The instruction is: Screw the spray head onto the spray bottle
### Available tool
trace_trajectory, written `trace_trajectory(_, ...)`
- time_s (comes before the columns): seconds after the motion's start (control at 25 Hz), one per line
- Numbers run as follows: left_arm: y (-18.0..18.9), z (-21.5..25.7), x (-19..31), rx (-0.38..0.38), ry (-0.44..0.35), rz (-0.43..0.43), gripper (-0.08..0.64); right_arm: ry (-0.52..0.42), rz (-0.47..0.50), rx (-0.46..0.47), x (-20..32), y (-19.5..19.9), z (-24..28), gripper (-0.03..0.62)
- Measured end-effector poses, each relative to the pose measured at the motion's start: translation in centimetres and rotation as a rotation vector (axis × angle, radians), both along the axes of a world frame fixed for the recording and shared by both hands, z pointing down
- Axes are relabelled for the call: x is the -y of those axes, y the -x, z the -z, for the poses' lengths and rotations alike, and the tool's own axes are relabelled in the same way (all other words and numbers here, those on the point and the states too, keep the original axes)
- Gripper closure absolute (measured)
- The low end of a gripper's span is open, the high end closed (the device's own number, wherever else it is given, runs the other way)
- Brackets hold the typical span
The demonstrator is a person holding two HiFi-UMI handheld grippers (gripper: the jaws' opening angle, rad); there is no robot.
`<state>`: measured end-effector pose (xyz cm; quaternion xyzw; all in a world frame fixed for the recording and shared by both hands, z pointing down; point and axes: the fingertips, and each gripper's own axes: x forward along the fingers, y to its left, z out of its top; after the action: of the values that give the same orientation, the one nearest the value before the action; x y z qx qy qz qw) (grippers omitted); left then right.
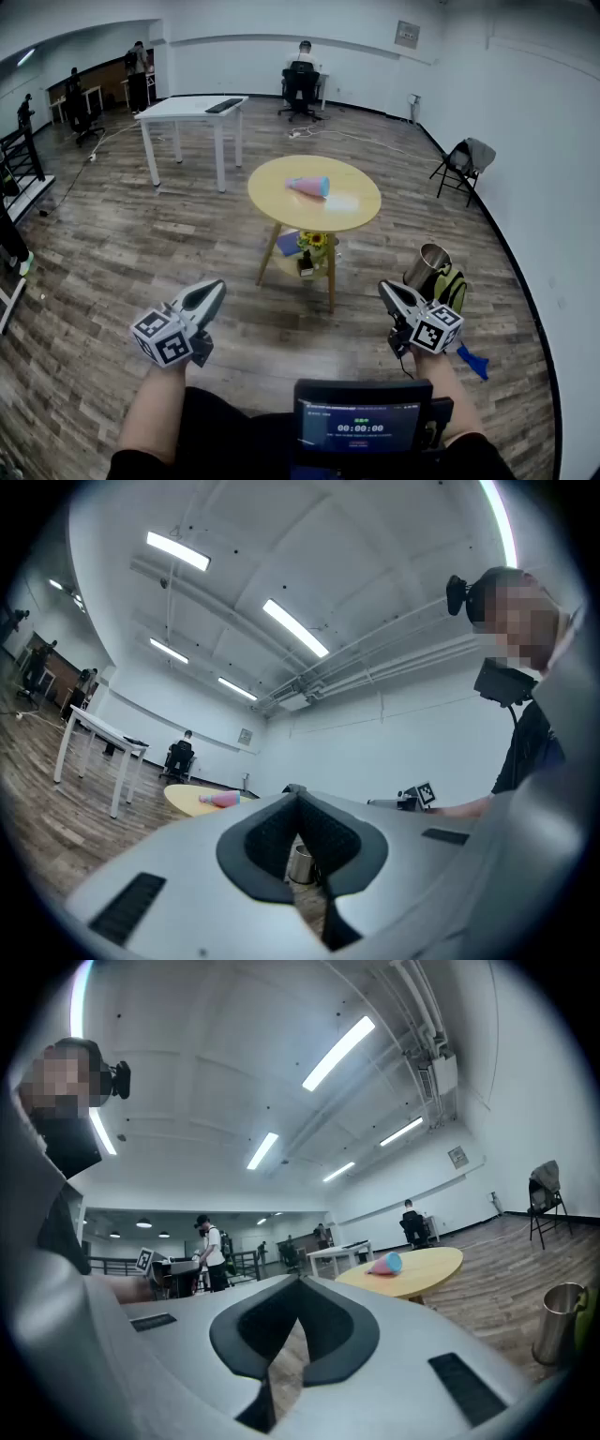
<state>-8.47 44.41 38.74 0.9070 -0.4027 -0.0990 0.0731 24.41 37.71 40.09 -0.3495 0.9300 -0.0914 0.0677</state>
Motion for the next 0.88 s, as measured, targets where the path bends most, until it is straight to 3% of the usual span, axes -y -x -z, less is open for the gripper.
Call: trace_trajectory(0.88, -0.8, -0.9, 1.9, -0.001, -0.001, -0.026, 0.557, -0.002, -0.016, -0.052, 1.9, -0.3, -1.1, 0.580)
